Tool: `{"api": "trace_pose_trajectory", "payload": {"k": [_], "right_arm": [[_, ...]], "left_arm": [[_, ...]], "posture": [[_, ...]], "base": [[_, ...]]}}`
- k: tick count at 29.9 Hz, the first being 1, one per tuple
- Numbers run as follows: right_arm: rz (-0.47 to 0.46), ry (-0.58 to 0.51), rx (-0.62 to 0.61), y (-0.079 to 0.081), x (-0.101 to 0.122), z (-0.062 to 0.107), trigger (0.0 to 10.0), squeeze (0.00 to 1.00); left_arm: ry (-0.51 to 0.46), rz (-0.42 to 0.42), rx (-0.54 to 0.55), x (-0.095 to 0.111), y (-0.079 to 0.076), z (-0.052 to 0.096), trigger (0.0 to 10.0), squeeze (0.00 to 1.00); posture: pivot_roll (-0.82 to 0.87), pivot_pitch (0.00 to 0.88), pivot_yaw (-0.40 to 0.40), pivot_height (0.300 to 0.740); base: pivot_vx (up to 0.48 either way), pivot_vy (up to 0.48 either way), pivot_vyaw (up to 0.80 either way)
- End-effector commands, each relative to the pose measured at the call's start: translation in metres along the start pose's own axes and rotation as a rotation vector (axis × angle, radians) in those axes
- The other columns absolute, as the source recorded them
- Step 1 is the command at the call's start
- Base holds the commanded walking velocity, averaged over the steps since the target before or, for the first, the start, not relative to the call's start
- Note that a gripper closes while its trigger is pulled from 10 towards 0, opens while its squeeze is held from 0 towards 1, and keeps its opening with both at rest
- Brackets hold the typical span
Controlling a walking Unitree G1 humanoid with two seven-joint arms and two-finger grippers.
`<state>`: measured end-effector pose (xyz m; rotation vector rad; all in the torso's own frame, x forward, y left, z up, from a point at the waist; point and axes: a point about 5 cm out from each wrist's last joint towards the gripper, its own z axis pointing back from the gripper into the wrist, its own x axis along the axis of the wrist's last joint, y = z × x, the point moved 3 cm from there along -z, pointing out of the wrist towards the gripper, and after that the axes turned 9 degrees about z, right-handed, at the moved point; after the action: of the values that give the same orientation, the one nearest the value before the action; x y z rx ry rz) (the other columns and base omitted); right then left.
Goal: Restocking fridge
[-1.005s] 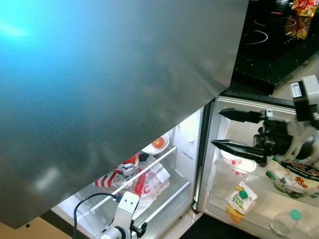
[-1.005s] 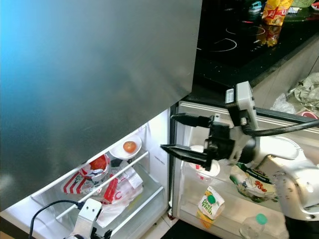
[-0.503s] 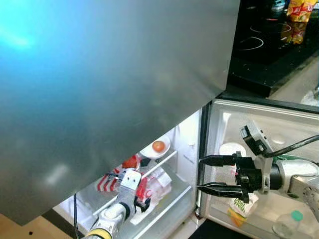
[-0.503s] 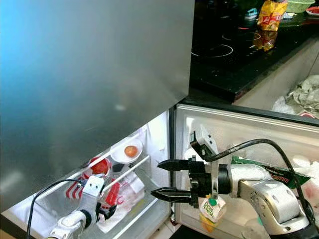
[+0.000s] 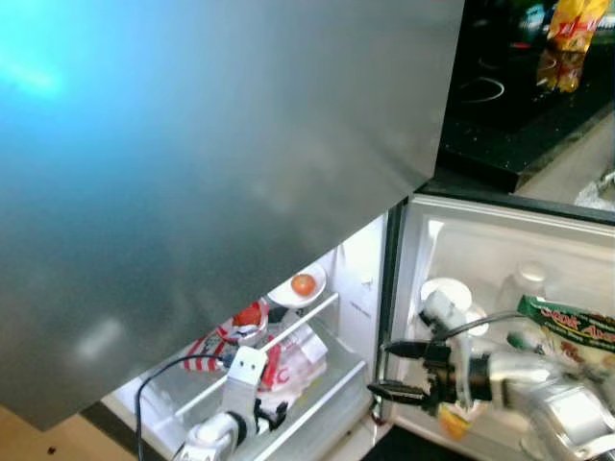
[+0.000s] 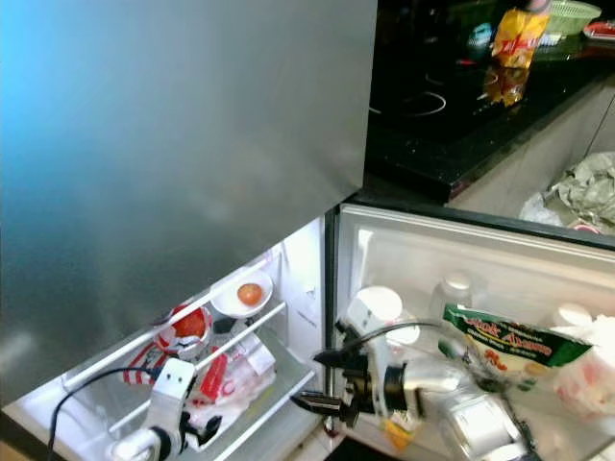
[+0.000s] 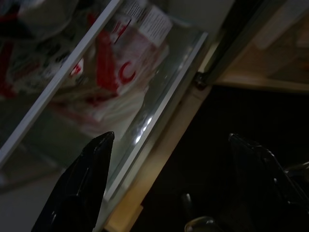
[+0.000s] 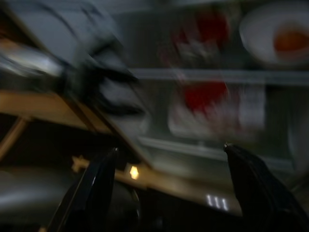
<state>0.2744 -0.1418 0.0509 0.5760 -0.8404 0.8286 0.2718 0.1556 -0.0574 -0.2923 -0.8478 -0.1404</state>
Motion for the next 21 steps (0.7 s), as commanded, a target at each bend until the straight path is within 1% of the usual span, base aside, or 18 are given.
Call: {"api": "trace_pose_trajectory", "payload": {"k": [1,2,3,4,6,7,9,10,12,13,14,15,16,17,18,19,20,21], "right_arm": [[0.014,-0.017,-0.06,-0.006,0.002,-0.002,10.0,0.0],[-0.02,0.013,-0.136,-0.008,-0.015,-0.013,10.0,0.0],[-0.029,0.04,-0.156,-0.006,-0.024,-0.017,10.0,0.0],[-0.029,0.04,-0.156,-0.006,-0.024,-0.017,10.0,0.0],[-0.034,0.068,-0.17,-0.002,-0.037,-0.022,10.0,0.0],[-0.034,0.068,-0.17,-0.002,-0.037,-0.022,10.0,0.0],[-0.057,0.112,-0.252,-0.006,-0.056,-0.025,10.0,0.0],[-0.057,0.112,-0.252,-0.006,-0.056,-0.025,10.0,0.0],[-0.106,0.19,-0.385,-0.011,-0.085,-0.026,10.0,0.0],[-0.106,0.19,-0.385,-0.011,-0.085,-0.026,10.0,0.0],[-0.12,0.218,-0.427,-0.012,-0.094,-0.026,10.0,0.0],[-0.118,0.27,-0.484,-0.012,-0.109,-0.023,10.0,0.0],[-0.137,0.332,-0.564,-0.014,-0.127,-0.016,10.0,0.0],[-0.149,0.374,-0.615,-0.015,-0.138,-0.011,10.0,0.0],[-0.149,0.374,-0.615,-0.015,-0.138,-0.011,10.0,0.0],[-0.156,0.399,-0.648,-0.015,-0.145,-0.007,10.0,0.0],[-0.22,0.428,-0.704,-0.014,-0.158,0.0,10.0,0.0],[-0.289,0.453,-0.752,-0.013,-0.17,0.008,10.0,0.0]], "left_arm": [[0.023,0.009,0.02,-0.006,0.004,0.002,10.0,0.0],[0.036,0.011,0.029,-0.009,0.006,0.003,10.0,0.0],[0.039,0.015,0.032,-0.01,0.006,0.003,10.0,0.0],[0.039,0.015,0.032,-0.01,0.006,0.003,10.0,0.0],[0.054,0.022,0.056,-0.013,0.008,0.003,10.0,0.0],[0.054,0.022,0.056,-0.013,0.008,0.003,10.0,0.0],[0.063,0.024,0.054,-0.015,0.007,0.003,10.0,0.0],[0.063,0.024,0.054,-0.015,0.007,0.003,10.0,0.0],[0.095,0.04,0.069,-0.023,0.008,0.004,10.0,0.0],[0.095,0.04,0.069,-0.023,0.008,0.004,10.0,0.0],[0.109,0.045,0.076,-0.026,0.008,0.005,10.0,0.0],[0.123,0.046,0.087,-0.031,0.009,0.006,10.0,0.0],[0.143,0.048,0.105,-0.037,0.009,0.008,10.0,0.0],[0.155,0.049,0.117,-0.041,0.009,0.009,10.0,0.0],[0.155,0.049,0.117,-0.041,0.009,0.009,10.0,0.0],[0.163,0.05,0.125,-0.044,0.009,0.009,10.0,0.0],[0.169,0.063,0.133,-0.047,0.008,0.01,10.0,0.0],[0.166,0.087,0.146,-0.047,0.009,0.01,10.0,0.0]], "posture": [[-0.19,0.037,0.07,0.74],[-0.19,0.027,0.072,0.74],[-0.19,0.031,0.075,0.74],[-0.19,0.031,0.075,0.74],[-0.18,0.047,0.076,0.74],[-0.18,0.047,0.076,0.74],[-0.19,0.038,0.094,0.74],[-0.19,0.038,0.094,0.74],[-0.19,0.04,0.098,0.74],[-0.19,0.04,0.098,0.74],[-0.19,0.04,0.098,0.74],[-0.2,0.02,0.09,0.74],[-0.19,0.012,0.081,0.74],[-0.19,0.012,0.081,0.74],[-0.19,0.012,0.081,0.74],[-0.19,0.012,0.081,0.74],[-0.18,0.001,0.069,0.74],[-0.19,0.023,0.069,0.74]], "base": [[0.0,0.0,0.0],[0.0,0.0,0.0],[0.0,0.0,0.0],[0.0,0.0,0.0],[0.0,0.0,0.0],[0.0,0.0,0.0],[0.0,0.0,0.0],[0.0,0.0,0.0],[0.0,0.0,0.0],[0.0,0.0,0.0],[0.0,0.0,0.0],[0.0,0.0,0.0],[0.0,0.0,0.0],[0.0,0.0,0.0],[0.0,0.0,0.0],[0.0,0.0,0.0],[0.0,0.0,0.0],[0.0,0.0,0.0]]}}
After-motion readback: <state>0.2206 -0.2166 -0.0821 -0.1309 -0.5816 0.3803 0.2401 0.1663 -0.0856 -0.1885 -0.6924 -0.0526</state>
